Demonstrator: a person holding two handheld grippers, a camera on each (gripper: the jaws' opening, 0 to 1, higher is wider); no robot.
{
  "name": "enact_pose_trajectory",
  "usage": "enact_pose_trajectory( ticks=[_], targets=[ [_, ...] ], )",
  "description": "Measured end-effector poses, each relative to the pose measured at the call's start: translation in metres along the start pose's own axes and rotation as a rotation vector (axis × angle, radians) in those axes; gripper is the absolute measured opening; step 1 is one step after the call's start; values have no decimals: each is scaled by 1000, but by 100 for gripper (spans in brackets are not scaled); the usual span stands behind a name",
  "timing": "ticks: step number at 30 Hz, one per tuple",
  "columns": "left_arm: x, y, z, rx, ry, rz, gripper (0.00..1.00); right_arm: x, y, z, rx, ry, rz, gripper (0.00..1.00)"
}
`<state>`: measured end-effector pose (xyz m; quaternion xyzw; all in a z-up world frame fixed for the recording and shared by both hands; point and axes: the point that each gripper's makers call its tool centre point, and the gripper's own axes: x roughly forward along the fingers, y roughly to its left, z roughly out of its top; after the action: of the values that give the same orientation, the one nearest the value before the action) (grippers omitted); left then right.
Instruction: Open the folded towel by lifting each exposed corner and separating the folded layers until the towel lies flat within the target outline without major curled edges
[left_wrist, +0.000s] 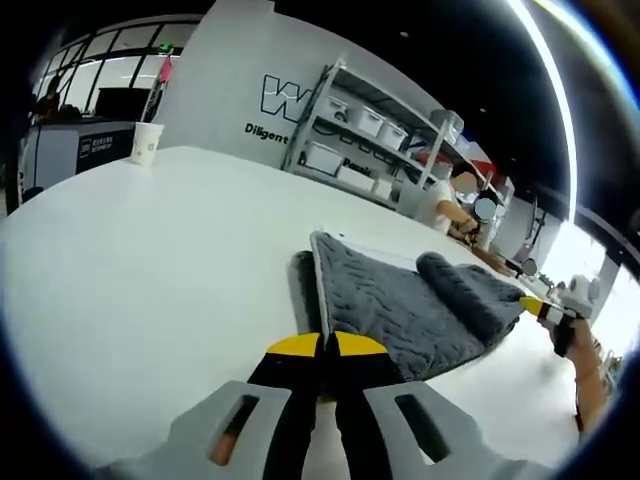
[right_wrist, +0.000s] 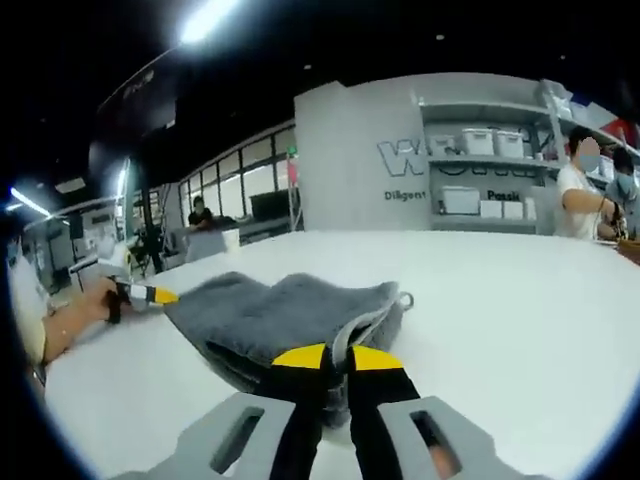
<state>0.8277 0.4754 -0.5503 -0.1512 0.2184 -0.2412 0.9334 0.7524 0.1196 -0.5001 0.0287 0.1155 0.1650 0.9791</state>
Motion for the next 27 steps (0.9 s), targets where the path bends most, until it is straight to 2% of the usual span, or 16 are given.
enact_pose_trajectory(
  ticks=[8,16,24,27],
  targets=[
    [0,2,0,12,5,0,2,-4,-8,1,-5,2,-18,1],
    [-2,5,1,18,8,8,2,-16,-31,5,6,-14,-69,0],
    [-6,11,6,21,7,18,2,-23,-45,7,14,-19,-103,0],
    [-9,18,7,13,14,24,2,-26,-51,6,13,-15,-117,0]
  ],
)
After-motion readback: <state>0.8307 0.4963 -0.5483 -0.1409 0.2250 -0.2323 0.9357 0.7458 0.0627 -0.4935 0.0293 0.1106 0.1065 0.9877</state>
